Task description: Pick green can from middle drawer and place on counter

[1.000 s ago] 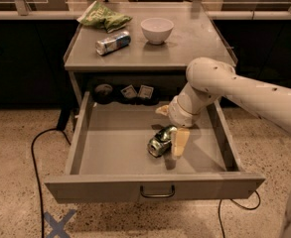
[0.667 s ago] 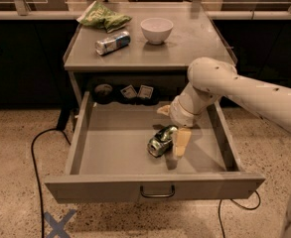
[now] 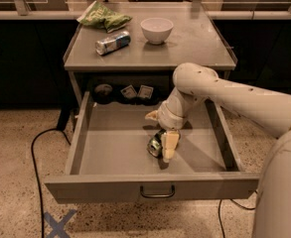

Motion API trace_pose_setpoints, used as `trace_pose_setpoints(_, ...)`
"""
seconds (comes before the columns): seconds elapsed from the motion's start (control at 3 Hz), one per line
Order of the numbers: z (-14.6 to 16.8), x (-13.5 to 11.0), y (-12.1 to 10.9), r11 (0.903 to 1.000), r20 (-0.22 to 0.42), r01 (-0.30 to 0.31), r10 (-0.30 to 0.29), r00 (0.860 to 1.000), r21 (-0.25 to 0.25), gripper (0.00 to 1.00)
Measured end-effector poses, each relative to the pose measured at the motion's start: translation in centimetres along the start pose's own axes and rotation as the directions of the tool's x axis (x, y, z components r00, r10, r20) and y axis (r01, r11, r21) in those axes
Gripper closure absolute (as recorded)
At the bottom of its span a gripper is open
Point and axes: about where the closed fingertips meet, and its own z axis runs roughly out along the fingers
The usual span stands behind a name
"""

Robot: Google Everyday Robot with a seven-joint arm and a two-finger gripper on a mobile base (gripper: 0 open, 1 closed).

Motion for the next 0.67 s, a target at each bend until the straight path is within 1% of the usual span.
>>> trace_pose_setpoints(0.33,1.1,-0.1,-0.4,0.9997,0.001,0.011,-0.011,1.0,-0.021,0.0)
trace_pose_setpoints(0.67,0.5,1.7,0.3,0.9994,-0.027,-0.03,0.03,0.999,-0.015,0.0)
